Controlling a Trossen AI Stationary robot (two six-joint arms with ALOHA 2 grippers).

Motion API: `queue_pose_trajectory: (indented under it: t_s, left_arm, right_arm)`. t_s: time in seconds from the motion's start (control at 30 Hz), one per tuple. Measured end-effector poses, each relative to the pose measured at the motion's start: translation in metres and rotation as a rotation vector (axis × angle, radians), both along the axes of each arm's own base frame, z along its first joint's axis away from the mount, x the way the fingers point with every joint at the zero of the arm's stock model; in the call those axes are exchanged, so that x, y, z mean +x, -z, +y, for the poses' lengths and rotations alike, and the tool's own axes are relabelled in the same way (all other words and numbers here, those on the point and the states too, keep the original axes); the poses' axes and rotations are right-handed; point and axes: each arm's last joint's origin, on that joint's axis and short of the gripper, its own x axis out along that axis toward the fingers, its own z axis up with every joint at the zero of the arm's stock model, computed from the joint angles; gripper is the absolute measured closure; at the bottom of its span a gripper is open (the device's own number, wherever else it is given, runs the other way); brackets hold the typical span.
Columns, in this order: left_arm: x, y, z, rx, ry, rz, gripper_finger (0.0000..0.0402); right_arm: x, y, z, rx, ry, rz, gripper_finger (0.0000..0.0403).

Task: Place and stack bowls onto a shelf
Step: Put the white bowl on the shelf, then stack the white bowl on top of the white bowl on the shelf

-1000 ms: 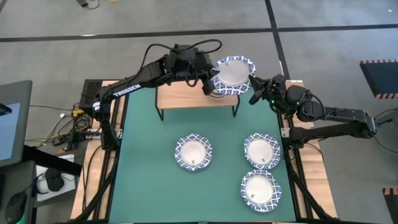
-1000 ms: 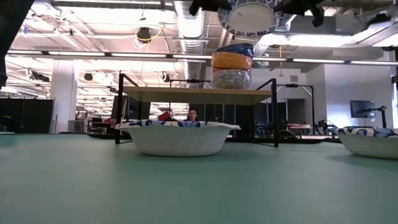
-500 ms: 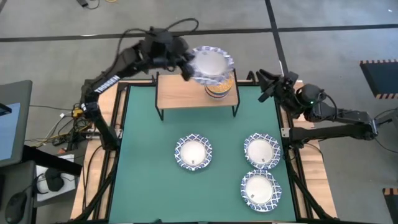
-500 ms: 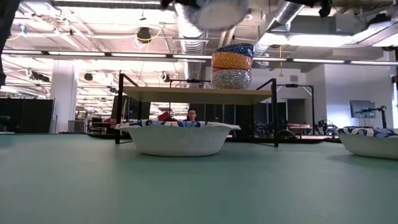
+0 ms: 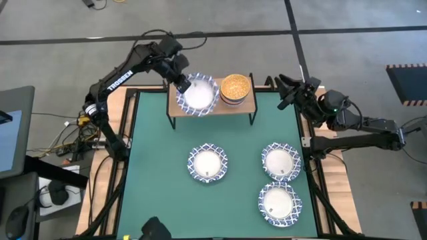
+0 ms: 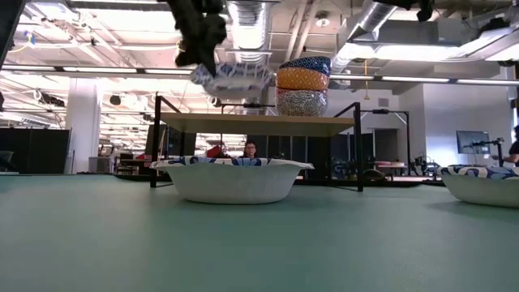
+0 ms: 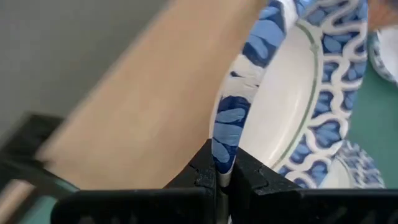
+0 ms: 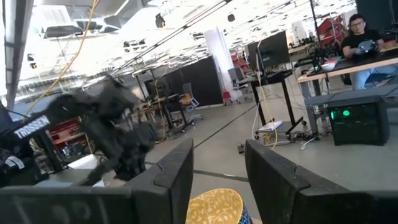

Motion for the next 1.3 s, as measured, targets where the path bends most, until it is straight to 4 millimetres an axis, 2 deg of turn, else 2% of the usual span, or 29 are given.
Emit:
queue_pose_trajectory:
  t_s: [0.13, 0.27, 0.37, 0.5, 0.77, 1.0, 1.13, 1.3]
  left_arm:
    - [-0.01, 0.034, 0.013, -0.113, -0.016, 0.038, 0.0401]
    - [-0.022, 0.054, 0.024, -0.145, -0.082, 0.09, 0.0401]
    - [-0.026, 0.06, 0.031, -0.145, -0.145, 0.083, 0.0401]
    - [-0.029, 0.058, 0.039, -0.116, -0.197, 0.052, 0.0387]
    - [-0.032, 0.058, 0.04, -0.128, -0.21, 0.05, 0.0289]
    - [-0.044, 0.041, 0.03, -0.08, -0.248, 0.065, 0.0218]
    - [-0.057, 0.017, 0.015, 0.005, -0.289, 0.025, 0.0208]
    - [-0.069, -0.017, -0.016, 0.122, -0.318, -0.057, 0.0211]
  right_arm:
    - [-0.001, 0.0, -0.002, 0.0, 0.015, 0.0, 0.023]
    - [-0.001, 0.0, -0.004, 0.0, 0.03, -0.002, 0.023]
    - [-0.002, -0.001, -0.006, -0.001, 0.04, -0.008, 0.023]
    - [-0.002, -0.001, -0.006, -0.001, 0.039, -0.009, 0.0229]
    - [-0.002, -0.001, -0.006, -0.001, 0.039, -0.009, 0.023]
    - [-0.003, 0.0, -0.009, 0.0, 0.063, -0.008, 0.023]
    - [-0.003, 0.001, -0.012, 0.002, 0.086, 0.004, 0.023]
    - [0.006, 0.013, -0.02, 0.023, 0.077, 0.117, 0.023]
